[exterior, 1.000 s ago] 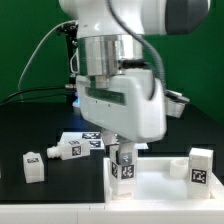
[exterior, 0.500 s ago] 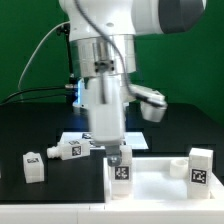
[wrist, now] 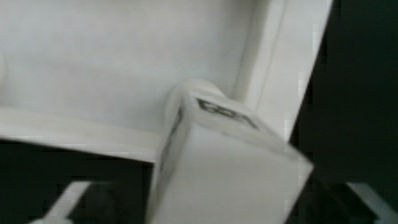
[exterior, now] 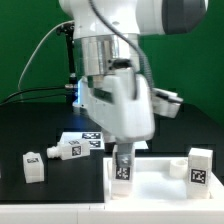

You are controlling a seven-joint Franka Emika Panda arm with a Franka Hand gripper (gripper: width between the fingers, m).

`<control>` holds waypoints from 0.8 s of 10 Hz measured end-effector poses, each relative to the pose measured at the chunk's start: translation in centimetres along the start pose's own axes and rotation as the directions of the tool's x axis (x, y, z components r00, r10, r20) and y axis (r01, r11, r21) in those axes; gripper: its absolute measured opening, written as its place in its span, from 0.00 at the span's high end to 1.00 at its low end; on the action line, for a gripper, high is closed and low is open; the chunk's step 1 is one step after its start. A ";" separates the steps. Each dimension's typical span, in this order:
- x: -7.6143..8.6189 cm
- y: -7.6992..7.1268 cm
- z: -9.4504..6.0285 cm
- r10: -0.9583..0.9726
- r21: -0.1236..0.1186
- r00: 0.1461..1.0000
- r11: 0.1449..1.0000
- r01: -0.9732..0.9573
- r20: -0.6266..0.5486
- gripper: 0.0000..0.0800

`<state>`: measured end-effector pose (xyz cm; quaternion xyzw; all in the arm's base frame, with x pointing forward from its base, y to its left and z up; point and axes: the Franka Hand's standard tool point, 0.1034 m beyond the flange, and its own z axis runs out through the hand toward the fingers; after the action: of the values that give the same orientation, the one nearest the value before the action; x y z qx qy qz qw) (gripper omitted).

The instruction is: Assemble square table

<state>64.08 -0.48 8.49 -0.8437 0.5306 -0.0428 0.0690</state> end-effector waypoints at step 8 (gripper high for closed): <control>-0.7 0.3 0.8 -0.777 -0.021 0.629 0.629 0.777 0.019 0.19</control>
Offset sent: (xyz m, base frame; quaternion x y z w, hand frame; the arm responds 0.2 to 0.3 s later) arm 0.0000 0.0000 0.0000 0.0000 0.0000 -0.1938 0.9810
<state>63.62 0.08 7.69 -0.9910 0.1158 -0.0577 0.0347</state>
